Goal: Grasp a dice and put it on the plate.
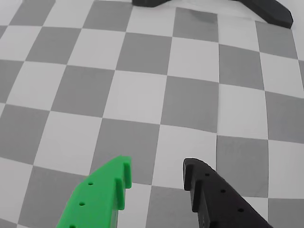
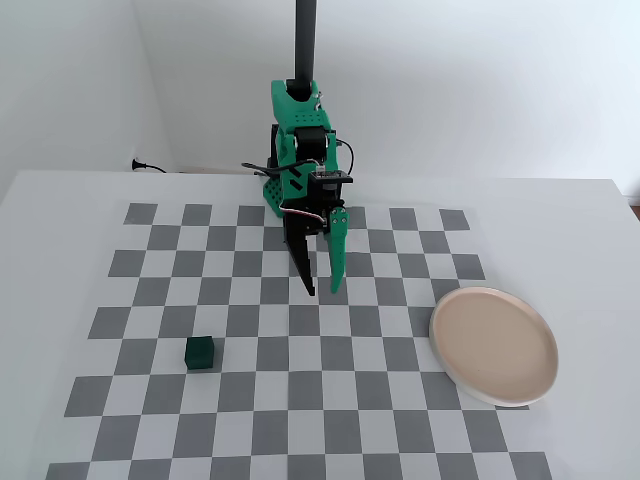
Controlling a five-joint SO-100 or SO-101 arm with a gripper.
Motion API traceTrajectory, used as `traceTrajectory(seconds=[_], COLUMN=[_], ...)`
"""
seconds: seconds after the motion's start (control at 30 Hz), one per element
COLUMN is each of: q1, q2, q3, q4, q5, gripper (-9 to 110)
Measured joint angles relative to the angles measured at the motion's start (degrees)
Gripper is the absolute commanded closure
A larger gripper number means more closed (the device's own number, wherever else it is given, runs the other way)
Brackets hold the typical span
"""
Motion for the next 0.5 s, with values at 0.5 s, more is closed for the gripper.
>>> traceTrajectory(seconds=[0.5], q1=[5.1], q2=[-40.3], q3=[-16.5], q4=[-18.8], q5=[3.3], gripper=[92])
